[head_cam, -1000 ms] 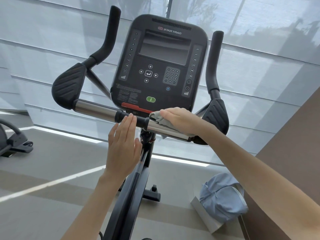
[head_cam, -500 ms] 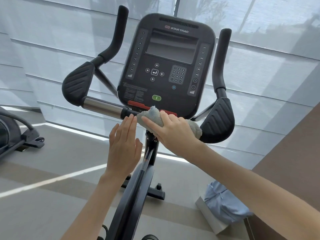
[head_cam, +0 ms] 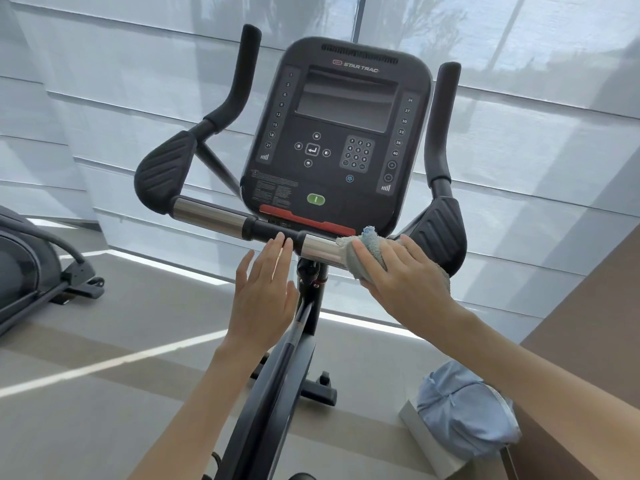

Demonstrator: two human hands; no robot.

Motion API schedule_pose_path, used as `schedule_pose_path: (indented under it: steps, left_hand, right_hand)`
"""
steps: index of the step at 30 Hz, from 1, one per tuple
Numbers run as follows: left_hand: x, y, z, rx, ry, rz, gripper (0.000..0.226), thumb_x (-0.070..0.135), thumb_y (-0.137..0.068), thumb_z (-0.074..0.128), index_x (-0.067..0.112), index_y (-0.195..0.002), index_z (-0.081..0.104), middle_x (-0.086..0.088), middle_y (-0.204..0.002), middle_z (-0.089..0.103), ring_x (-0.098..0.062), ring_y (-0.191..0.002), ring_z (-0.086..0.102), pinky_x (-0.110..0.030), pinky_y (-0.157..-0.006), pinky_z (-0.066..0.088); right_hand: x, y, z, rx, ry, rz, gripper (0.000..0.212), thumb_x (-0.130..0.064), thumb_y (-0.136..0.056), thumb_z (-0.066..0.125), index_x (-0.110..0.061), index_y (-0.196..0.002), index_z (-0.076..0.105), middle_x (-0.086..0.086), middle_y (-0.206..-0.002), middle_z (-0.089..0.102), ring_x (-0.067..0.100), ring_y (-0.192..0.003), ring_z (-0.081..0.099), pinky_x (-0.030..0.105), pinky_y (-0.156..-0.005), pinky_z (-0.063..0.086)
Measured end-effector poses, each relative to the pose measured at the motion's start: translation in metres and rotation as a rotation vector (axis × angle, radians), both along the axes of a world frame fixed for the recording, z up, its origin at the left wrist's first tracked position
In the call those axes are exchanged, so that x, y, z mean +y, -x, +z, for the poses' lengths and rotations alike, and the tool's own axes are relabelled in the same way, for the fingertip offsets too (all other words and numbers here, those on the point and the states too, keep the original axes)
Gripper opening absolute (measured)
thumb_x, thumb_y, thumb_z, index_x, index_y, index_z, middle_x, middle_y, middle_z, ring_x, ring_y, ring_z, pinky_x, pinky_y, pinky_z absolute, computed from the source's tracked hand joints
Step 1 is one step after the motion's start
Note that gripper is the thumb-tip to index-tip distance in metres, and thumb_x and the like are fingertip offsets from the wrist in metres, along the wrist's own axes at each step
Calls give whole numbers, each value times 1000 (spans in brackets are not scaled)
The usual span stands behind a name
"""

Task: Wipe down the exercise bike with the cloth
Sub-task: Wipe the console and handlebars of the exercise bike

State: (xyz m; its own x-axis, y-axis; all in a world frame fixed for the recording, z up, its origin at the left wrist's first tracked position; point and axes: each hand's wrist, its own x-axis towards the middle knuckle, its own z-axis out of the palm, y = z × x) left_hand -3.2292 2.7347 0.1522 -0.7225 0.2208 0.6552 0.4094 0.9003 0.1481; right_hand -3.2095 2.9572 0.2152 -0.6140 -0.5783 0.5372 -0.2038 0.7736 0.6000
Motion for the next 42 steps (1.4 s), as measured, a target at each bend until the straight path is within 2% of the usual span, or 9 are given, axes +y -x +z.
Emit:
schedule_pose_path:
  steps: [7,12,17,21,25,29,33,37,42]
  left_hand:
    - [-19,0,-3,-6,-99,66,56,11,-86,52,-1,-139,41,-16,-146,40,-29,-135,39,-50,-111,29]
    - [-46,-1,-1,5,-110,133,55,14,-85,45,-2,-138,41,-18,-145,41,-31,-133,40,-51,-109,30]
    - [-60,1,-1,12,-117,158,55,14,-86,44,-2,-138,40,-18,-145,40,-31,-134,38,-49,-111,27]
    - [-61,0,2,30,-112,160,56,8,-83,55,-3,-137,43,-19,-144,42,-31,-133,40,-49,-110,28]
    - [-53,-3,7,20,-83,125,63,4,-80,62,-2,-139,40,-17,-145,41,-29,-133,40,-50,-109,31]
    - [-47,-5,9,-16,-64,105,64,5,-79,64,-2,-138,41,-16,-144,42,-29,-133,42,-50,-108,32]
    - [-43,-5,10,-39,-42,95,63,7,-79,65,-2,-138,42,-17,-144,42,-29,-132,42,-49,-109,31]
    - [-30,-4,15,-32,-39,56,65,7,-79,66,-2,-138,41,-17,-144,43,-29,-133,42,-51,-108,32]
    - [-7,-2,20,-25,-27,-1,66,7,-78,66,-1,-138,41,-17,-143,44,-29,-132,42,-51,-109,32]
  right_hand:
    - [-64,35,3,-65,-64,-23,55,-45,-92,48,-13,-137,45,1,-87,62,15,-68,57,26,-57,47]
    - [-108,63,6,-181,-38,-4,53,-42,-98,37,-8,-138,34,8,-102,60,20,-79,59,28,-60,42]
    - [-142,81,9,-150,-16,-55,41,-47,-95,39,-12,-114,49,2,-88,60,17,-65,55,27,-50,33]
    - [-148,100,22,-459,210,37,40,-54,-94,37,-15,-99,44,-5,-72,47,21,-58,41,28,-47,22]
    - [-138,114,45,-965,540,7,43,-61,-89,32,-23,-88,52,-4,-78,58,21,-75,55,36,-66,43]
    - [-128,97,31,-702,414,60,34,-51,-94,34,-20,-90,46,-3,-75,55,22,-63,49,31,-54,32]
    - [-109,70,13,-370,196,50,43,-44,-97,39,-18,-131,38,10,-102,57,27,-72,53,33,-55,40]
    - [-75,41,-3,-169,49,27,56,-37,-96,45,-18,-145,25,10,-100,56,23,-78,55,35,-62,46]
    - [-18,13,-1,-33,95,60,53,-34,-89,57,-11,-136,47,8,-85,60,22,-68,56,36,-65,51]
